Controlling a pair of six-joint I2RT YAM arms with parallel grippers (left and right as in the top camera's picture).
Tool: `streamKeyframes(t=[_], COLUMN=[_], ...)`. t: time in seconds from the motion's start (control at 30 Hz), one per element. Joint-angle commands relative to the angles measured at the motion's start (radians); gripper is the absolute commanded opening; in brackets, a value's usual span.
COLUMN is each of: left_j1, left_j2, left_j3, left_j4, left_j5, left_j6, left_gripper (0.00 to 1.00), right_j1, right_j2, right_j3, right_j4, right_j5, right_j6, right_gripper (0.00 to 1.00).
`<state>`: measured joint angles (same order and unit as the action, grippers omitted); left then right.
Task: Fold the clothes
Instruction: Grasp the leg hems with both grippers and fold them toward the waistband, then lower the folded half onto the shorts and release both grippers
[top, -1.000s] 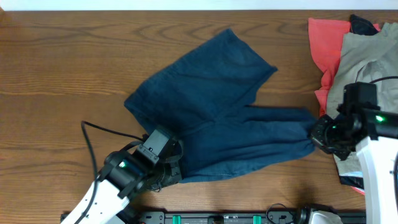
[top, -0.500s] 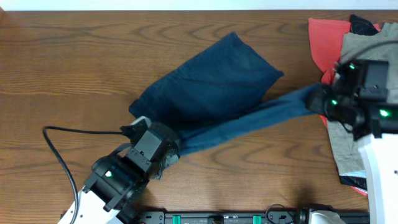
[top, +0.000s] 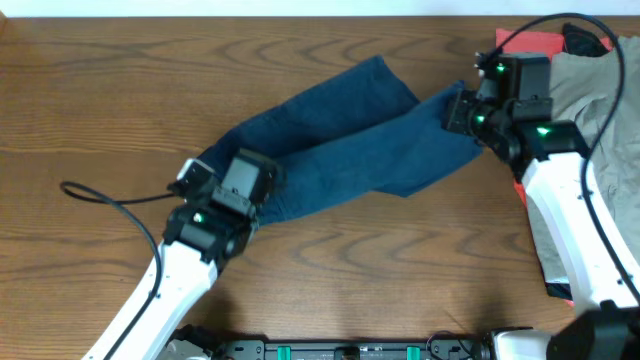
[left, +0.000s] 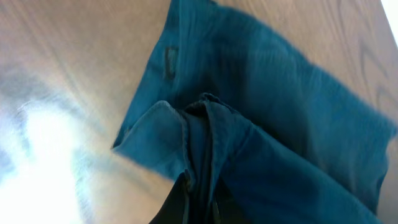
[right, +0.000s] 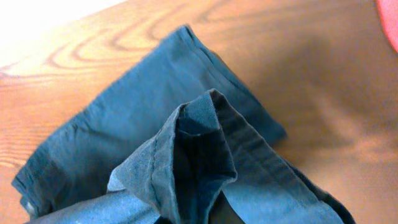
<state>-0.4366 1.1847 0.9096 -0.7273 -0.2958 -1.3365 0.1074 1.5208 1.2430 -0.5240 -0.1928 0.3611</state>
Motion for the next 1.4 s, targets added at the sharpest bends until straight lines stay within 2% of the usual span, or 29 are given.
streamKeyframes(t=[0.0,0.17,0.4,0.77,0.8,0.83,0.87,0.9,1.0,1.17,1.3,1.37], left_j1=[0.082,0.224,0.399,0.438,0.438,0.438,0.439,0.443,0.469,0.515,0.519,0.518], left_j2=[0.056,0.149,0.253,0.375,0.389,0.403,0.415,0.429,0.454,0.459,0.459,0.459], left_j3=[0.014,0.014,0.014,0.014,0.014,0.014,0.014,0.014,0.014,0.014,0.014,0.014], left_j4=[0.063,0.188,0.249,0.542,0.570,0.592,0.614,0.635,0.652,0.634,0.597,0.551], left_j5=[-0.029,0.112,0.223,0.232,0.232,0.232,0.231,0.229,0.229,0.241,0.270,0.271], left_j6=[0.110,0.217,0.242,0.309,0.309,0.309,0.309,0.309,0.308,0.317,0.379,0.395], left_gripper=[0.06,0.06,0.06,0.06,0.07,0.13,0.17,0.29,0.43,0.43,0.43,0.43], right_j1=[0.012,0.043,0.089,0.134,0.138,0.142,0.143,0.143,0.131,0.093,0.074,0.071], right_j2=[0.042,0.115,0.229,0.430,0.452,0.466,0.480,0.488,0.490,0.490,0.494,0.498], right_j3=[0.021,0.021,0.068,0.105,0.105,0.105,0.105,0.105,0.105,0.105,0.105,0.100], right_j4=[0.063,0.175,0.275,0.572,0.634,0.681,0.722,0.753,0.740,0.541,0.355,0.295], right_j5=[0.054,0.053,0.054,0.054,0.053,0.043,0.032,0.025,0.032,0.032,0.076,0.095], right_j6=[-0.010,-0.010,-0.011,0.027,0.028,0.028,0.028,0.028,0.028,0.027,0.026,0.026], right_gripper=[0.01,0.01,0.01,0.02,0.15,0.50,0.94,0.99,0.99,0.99,0.99,0.96])
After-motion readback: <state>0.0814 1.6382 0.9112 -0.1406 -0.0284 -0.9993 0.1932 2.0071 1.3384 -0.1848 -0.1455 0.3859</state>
